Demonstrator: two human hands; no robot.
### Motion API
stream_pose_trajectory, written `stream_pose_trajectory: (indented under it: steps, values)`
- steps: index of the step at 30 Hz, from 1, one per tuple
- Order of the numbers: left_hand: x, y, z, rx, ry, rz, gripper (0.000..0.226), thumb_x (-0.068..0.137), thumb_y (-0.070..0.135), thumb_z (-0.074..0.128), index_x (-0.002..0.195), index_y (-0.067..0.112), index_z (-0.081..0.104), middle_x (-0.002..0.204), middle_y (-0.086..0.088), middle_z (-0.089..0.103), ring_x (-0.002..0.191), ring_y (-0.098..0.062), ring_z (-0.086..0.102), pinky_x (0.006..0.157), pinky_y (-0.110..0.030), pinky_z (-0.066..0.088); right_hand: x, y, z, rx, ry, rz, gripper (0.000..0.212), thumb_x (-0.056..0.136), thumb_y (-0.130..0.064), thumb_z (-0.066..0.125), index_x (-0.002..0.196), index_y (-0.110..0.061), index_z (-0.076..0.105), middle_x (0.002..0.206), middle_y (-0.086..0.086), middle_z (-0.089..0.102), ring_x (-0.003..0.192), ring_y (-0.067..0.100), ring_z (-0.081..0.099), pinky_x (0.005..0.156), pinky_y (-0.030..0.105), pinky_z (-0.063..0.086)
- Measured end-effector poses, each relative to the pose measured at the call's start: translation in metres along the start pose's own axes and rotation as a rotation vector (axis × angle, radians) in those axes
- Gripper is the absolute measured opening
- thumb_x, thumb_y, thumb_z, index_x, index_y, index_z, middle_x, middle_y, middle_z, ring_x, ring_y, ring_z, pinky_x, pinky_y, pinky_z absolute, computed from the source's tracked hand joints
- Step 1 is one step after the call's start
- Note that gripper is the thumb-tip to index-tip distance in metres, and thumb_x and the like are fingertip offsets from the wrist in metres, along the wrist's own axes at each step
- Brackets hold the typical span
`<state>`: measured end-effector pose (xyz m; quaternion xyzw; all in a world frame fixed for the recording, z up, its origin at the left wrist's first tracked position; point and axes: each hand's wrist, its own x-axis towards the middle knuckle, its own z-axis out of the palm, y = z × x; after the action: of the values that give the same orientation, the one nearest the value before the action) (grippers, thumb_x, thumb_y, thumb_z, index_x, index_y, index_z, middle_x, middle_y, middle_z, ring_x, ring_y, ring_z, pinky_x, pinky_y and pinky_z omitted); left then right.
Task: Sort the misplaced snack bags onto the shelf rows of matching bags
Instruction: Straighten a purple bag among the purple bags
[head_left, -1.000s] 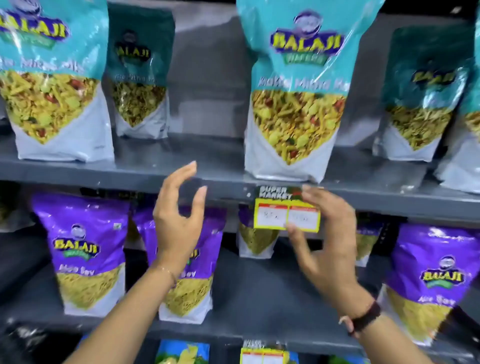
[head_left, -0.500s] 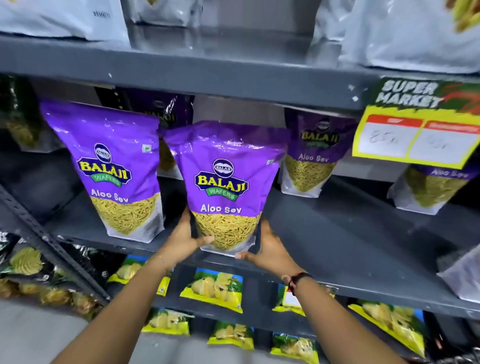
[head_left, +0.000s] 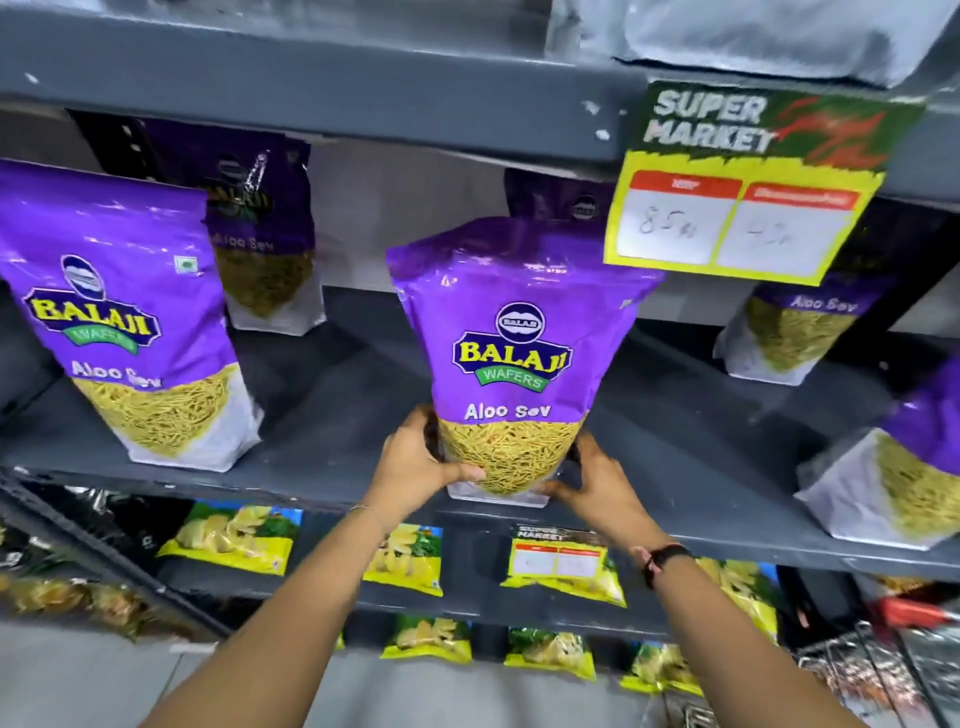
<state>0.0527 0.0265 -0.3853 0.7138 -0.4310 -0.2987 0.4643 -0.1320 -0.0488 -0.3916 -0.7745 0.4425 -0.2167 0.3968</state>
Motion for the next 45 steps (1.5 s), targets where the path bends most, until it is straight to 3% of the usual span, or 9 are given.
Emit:
stream_pose_trajectory:
  steps: [10,23,29,32,36,38,40,43,45]
  values:
    - [-0.004,0.020,0.054,0.017,-0.037,0.054,0.070,0.048,0.014,0.086,0.107,0.010,0.049,0.100,-0.007,0.063,0.092,-0.023,0.057,0.079,-0.031,0.046,-0.016,0.035,-0.044,-0.004,0.018,0.040,0.061,0.071,-0.012,0.071,0.123,-0.009,0.039,0.124,0.011,0.059,0.115,0.022,0.054,0.074,0.014,0.034]
    - [-0.008,0.021,0.059,0.033,-0.024,0.110,0.070,0.050,0.015,0.085,0.109,0.008,0.046,0.096,-0.003,0.057,0.091,-0.023,0.055,0.077,-0.034,0.048,-0.017,0.040,-0.047,0.048,-0.030,0.076,0.062,0.075,-0.012,0.067,0.126,-0.015,0.034,0.129,0.009,0.056,0.120,0.024,0.050,0.102,0.039,0.039]
    - [-0.014,0.013,0.052,-0.016,-0.084,0.172,0.095,0.057,0.018,0.081,0.133,0.020,0.025,0.133,-0.003,0.047,0.121,-0.019,0.045,0.098,-0.038,0.043,-0.025,0.029,-0.058,0.048,-0.050,0.051,0.084,0.072,-0.012,0.071,0.136,-0.018,0.017,0.139,0.005,0.045,0.130,0.022,0.040,0.100,0.030,0.034]
    - [-0.024,0.026,0.032,-0.079,0.090,0.290,0.087,0.062,0.033,0.075,0.133,0.023,0.026,0.138,0.003,0.038,0.124,-0.005,0.039,0.104,-0.028,0.035,-0.037,0.012,-0.078,0.072,0.063,-0.041,0.085,0.067,-0.013,0.075,0.135,-0.016,0.023,0.136,0.001,0.043,0.128,0.017,0.039,0.104,0.030,0.033]
    - [-0.031,0.072,-0.009,-0.047,0.459,0.636,0.049,0.077,0.052,0.052,0.119,0.028,0.042,0.119,0.015,0.046,0.108,0.009,0.044,0.096,-0.017,0.036,-0.068,-0.039,-0.127,-0.008,0.272,-0.200,0.042,0.067,-0.017,0.075,0.100,-0.031,0.053,0.102,-0.008,0.063,0.096,0.012,0.059,0.075,0.016,0.045]
    - [-0.028,0.114,-0.030,-0.046,0.614,0.815,0.041,0.084,0.046,0.046,0.116,0.021,0.043,0.115,0.019,0.044,0.103,0.010,0.044,0.093,-0.019,0.038,-0.089,-0.085,-0.157,0.020,0.369,-0.362,0.029,0.064,-0.027,0.074,0.079,-0.041,0.054,0.078,-0.021,0.067,0.074,0.003,0.062,0.063,0.010,0.047]
    - [-0.028,0.164,-0.048,-0.051,0.723,0.986,0.035,0.087,0.037,0.046,0.113,0.015,0.044,0.111,0.021,0.044,0.097,0.010,0.043,0.090,-0.017,0.037,-0.102,-0.131,-0.182,0.056,0.506,-0.544,0.019,0.064,-0.036,0.067,0.078,-0.040,0.054,0.076,-0.025,0.065,0.067,0.000,0.059,0.060,0.008,0.045]
    - [-0.030,0.243,-0.071,-0.030,0.790,1.095,0.038,0.085,0.031,0.052,0.114,0.008,0.046,0.107,0.007,0.044,0.091,-0.002,0.045,0.088,-0.020,0.036,-0.096,-0.188,-0.215,0.055,0.740,-0.785,0.019,0.073,-0.036,0.061,0.087,-0.038,0.048,0.079,-0.015,0.060,0.077,-0.001,0.056,0.069,0.013,0.044]
    - [-0.028,0.284,-0.078,-0.006,0.611,0.995,0.053,0.079,0.034,0.060,0.122,0.011,0.040,0.116,0.002,0.043,0.099,-0.006,0.044,0.093,-0.022,0.036,-0.075,-0.211,-0.230,0.010,0.762,-0.817,0.037,0.072,-0.042,0.063,0.103,-0.036,0.043,0.099,-0.011,0.054,0.092,-0.001,0.052,0.079,0.013,0.042]
